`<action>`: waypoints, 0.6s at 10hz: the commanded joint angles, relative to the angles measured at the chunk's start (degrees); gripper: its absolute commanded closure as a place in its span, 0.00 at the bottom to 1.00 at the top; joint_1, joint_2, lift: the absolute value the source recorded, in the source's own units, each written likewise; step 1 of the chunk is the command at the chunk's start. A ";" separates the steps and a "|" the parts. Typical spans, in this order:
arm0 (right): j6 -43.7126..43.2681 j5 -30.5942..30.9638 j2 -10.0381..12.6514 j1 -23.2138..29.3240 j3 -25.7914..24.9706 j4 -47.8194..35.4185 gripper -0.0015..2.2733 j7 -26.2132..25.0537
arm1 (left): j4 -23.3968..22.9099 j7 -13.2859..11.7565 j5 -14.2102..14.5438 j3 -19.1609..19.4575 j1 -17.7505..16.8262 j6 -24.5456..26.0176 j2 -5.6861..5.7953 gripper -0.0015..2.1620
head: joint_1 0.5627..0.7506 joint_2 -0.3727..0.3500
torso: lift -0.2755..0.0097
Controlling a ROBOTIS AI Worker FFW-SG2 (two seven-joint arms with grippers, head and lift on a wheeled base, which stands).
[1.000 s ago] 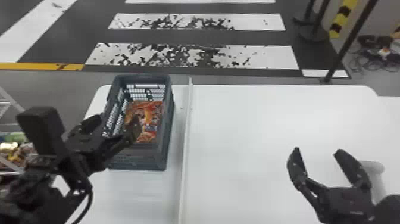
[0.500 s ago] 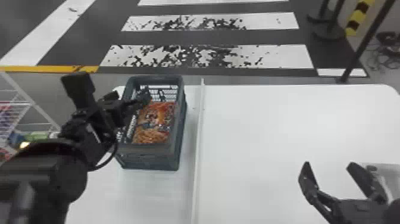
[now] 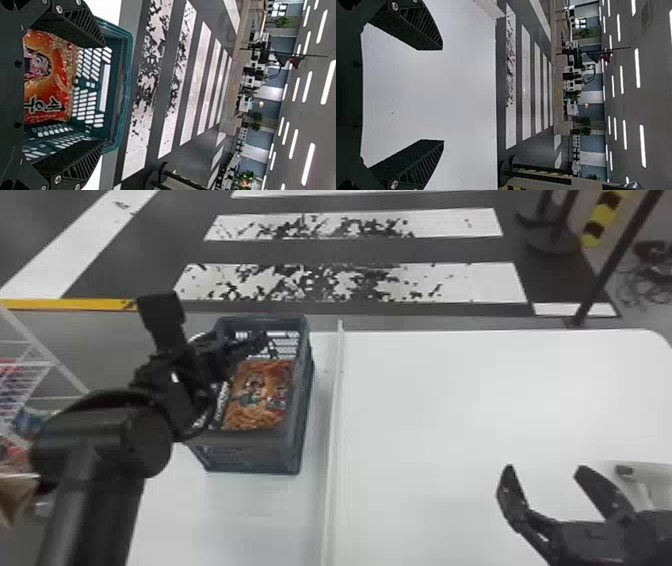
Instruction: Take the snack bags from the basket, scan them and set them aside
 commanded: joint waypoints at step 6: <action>0.03 -1.25 -0.40 -2.48 0.50 2.50 0.04 -0.01 | 5.80 3.35 -2.56 -3.25 -2.60 6.16 -1.03 0.10 | 0.70 0.64 | 0.70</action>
